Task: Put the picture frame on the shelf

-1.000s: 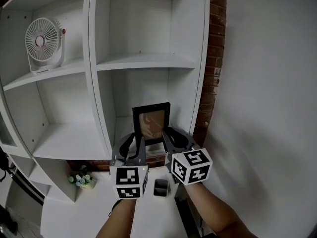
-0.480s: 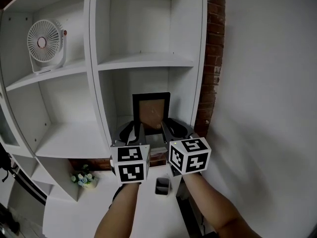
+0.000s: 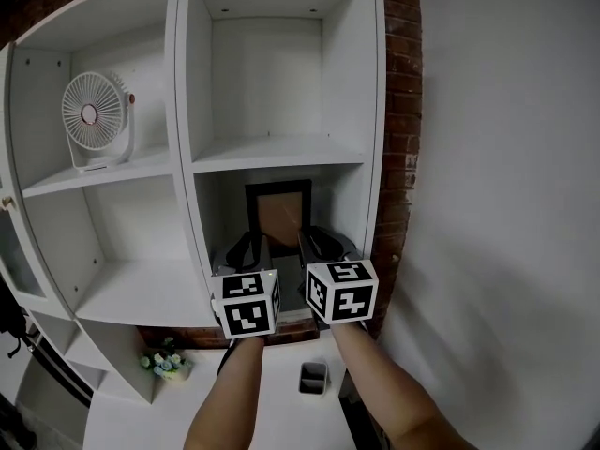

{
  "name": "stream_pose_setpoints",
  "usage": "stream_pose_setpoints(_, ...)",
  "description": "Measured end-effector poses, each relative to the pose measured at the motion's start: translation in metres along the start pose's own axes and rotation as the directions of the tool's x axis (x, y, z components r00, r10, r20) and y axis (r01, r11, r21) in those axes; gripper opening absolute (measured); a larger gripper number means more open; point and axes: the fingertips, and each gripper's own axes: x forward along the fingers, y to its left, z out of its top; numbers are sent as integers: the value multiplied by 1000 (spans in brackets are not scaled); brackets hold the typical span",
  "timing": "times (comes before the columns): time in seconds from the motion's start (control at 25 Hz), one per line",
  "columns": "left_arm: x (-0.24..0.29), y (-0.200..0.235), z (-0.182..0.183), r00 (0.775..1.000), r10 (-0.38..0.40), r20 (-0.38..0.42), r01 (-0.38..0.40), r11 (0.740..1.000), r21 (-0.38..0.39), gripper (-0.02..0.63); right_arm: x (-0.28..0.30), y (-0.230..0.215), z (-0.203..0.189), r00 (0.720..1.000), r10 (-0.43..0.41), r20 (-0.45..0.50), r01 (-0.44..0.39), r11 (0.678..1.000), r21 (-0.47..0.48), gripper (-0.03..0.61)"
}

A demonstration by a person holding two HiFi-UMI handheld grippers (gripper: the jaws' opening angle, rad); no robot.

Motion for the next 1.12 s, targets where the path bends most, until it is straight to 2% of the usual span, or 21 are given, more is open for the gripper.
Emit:
stream_pose_setpoints(0.44,50,19,2,999,26,-18,-26,999,-19,89,53,-16,0,1000,-13,-2,13,999,35,74)
stream_pose_setpoints(0.72,62,22,-4,999,33,-24,-33,999,-27,89,60,-21,-7,999,-39,1,39,997,73,74)
stream_pose_setpoints(0.84,68,24,-8,999,42,-28,-43,999,-22,89,65,-22,-13,998,-58,-4,58,993,101,74)
stream_pose_setpoints(1.12,82,30,-30,996,55,-69,-57,998,-24,89,81,-25,-32,997,-60,-47,64,994,90,74)
